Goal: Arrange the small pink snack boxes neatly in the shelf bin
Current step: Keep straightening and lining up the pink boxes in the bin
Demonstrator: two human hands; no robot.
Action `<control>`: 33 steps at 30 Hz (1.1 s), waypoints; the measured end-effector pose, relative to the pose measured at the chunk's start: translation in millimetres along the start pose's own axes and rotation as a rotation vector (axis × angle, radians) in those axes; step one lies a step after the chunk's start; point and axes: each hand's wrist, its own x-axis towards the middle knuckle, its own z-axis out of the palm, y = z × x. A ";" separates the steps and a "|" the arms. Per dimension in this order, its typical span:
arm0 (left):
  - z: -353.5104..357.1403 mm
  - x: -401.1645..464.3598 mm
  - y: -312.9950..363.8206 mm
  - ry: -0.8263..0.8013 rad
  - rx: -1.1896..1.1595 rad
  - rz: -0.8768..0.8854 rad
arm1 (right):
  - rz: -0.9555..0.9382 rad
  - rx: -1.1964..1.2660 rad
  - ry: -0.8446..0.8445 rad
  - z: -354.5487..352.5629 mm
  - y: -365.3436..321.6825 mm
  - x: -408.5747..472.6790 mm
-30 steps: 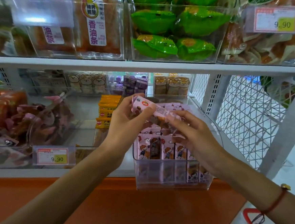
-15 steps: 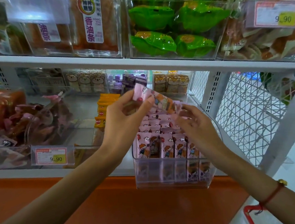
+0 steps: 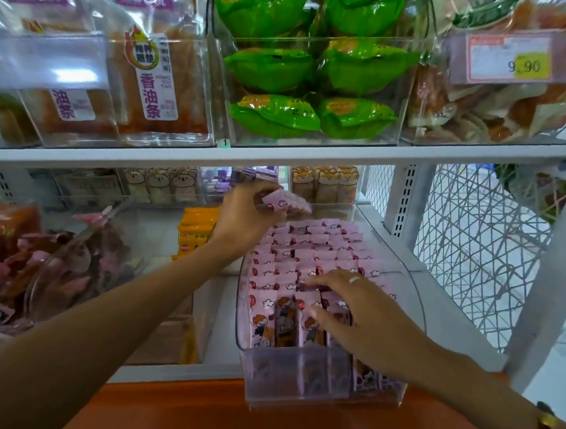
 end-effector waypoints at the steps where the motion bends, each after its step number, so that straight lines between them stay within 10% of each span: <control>1: 2.9 6.0 -4.9 -0.058 0.048 -0.003 | -0.004 0.003 -0.002 -0.1 0.5 0.3; 21: 55.0 45.1 -22.5 -0.712 0.509 -0.063 | -0.113 -0.193 0.035 -8.2 0.8 -1.3; 33: 45.9 34.6 -13.4 -0.471 0.553 0.076 | -0.063 -0.173 0.054 -5.1 2.9 -5.9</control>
